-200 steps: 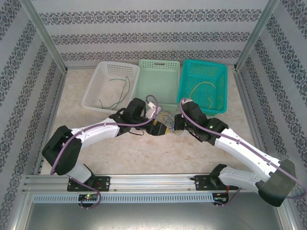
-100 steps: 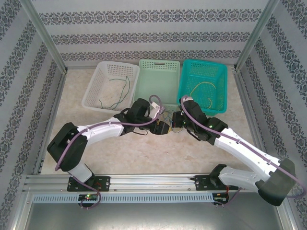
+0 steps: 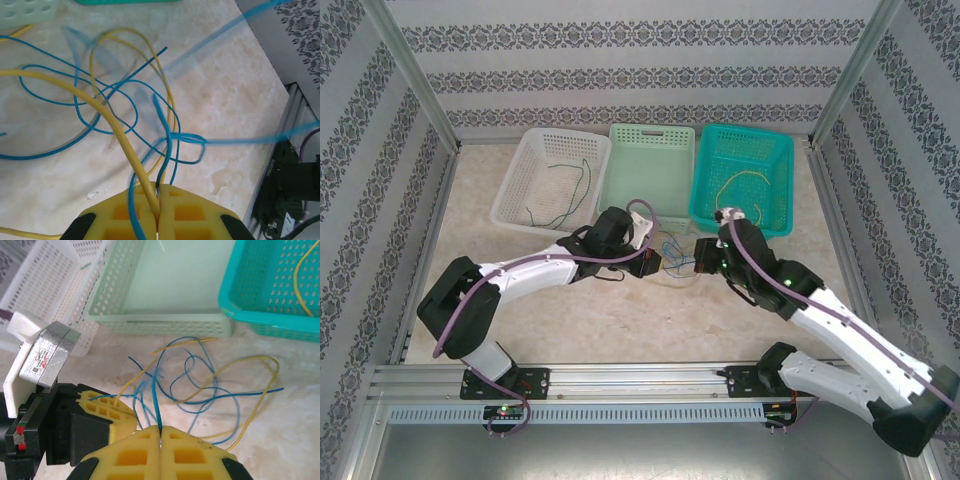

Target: Untangle the cables

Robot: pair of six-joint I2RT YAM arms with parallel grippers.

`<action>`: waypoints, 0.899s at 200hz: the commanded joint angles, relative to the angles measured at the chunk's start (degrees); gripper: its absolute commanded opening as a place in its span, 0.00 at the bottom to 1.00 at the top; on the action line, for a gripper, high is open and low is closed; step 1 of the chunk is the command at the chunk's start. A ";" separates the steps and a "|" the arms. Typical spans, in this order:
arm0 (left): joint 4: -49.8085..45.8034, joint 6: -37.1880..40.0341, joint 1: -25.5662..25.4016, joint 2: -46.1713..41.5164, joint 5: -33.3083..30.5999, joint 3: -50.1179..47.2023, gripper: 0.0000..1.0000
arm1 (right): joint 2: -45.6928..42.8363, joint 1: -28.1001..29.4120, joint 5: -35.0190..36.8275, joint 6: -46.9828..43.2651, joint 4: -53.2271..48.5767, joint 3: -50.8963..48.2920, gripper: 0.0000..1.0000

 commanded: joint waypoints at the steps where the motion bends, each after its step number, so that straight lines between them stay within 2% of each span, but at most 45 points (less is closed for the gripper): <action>1: -4.09 2.55 0.67 -1.90 -3.15 -1.43 0.05 | -4.24 -1.72 2.45 0.87 -3.78 -0.83 0.00; 33: -7.00 3.39 1.23 -2.23 -4.95 -1.39 0.05 | -6.68 -2.94 3.73 -0.04 -6.39 0.07 0.00; 95: -10.04 4.93 1.91 -2.52 -8.15 -1.74 0.05 | -7.44 -4.20 2.34 -1.51 -4.49 1.45 0.00; 140: -13.17 6.06 1.94 -1.37 -9.37 -0.95 0.07 | -9.65 -8.20 5.15 -8.73 -10.09 10.32 0.00; 180: -14.02 6.52 1.94 -0.29 -9.04 -0.15 0.11 | -8.23 -9.92 4.44 -10.68 -8.48 13.46 0.00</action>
